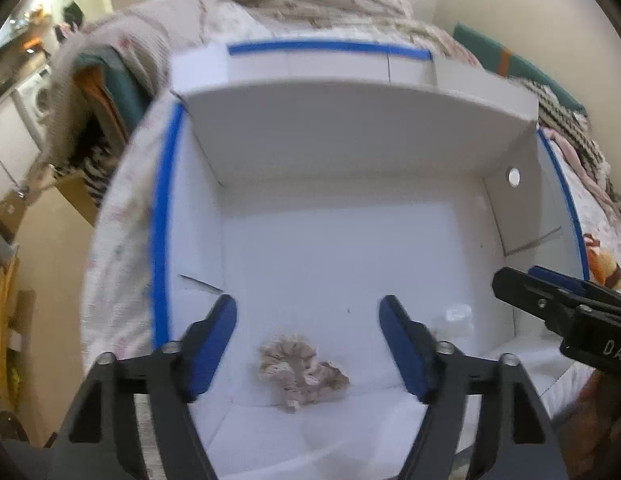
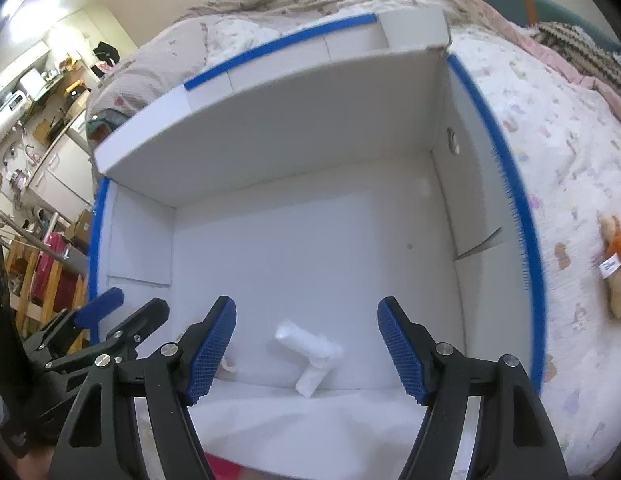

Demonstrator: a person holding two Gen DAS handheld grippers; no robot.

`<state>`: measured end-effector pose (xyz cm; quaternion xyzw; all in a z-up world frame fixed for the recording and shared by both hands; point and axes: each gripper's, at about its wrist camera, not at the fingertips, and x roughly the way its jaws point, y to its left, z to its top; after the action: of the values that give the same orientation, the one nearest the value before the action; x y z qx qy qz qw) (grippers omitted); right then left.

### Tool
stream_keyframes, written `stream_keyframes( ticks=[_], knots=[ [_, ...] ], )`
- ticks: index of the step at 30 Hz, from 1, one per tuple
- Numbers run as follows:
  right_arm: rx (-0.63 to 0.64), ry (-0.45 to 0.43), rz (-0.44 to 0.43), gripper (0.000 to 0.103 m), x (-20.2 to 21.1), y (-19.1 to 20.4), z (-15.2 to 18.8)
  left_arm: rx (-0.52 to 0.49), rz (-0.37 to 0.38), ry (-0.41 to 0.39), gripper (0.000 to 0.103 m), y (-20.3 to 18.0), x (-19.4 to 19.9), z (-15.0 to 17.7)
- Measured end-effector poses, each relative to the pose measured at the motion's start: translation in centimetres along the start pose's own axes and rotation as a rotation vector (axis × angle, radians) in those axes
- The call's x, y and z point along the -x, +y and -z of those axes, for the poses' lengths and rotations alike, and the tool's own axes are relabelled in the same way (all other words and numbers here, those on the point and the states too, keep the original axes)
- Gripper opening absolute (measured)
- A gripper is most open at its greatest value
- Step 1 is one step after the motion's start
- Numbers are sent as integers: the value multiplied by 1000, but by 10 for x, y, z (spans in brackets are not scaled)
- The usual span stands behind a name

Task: Organize soft objects
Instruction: 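Open both tools to drop the scrunchie and sock into the box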

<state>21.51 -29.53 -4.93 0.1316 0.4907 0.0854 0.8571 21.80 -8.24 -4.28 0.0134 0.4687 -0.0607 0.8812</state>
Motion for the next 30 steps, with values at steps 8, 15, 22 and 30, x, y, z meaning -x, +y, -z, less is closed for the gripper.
stream_keyframes(
  ticks=[8,15,22,30],
  knots=[
    [23,-61,-17,77,35,8,15,67,6,-46,72,21,35,18],
    [36,-165,-18,77,68,6,47,126,3,-62,72,39,59,48],
    [8,-226,-20,77,82,-5,80,131,-4,-45,72,40,71,65],
    [-56,-177,-73,77,66,-17,102,220,7,41,72,61,58,90]
  ],
)
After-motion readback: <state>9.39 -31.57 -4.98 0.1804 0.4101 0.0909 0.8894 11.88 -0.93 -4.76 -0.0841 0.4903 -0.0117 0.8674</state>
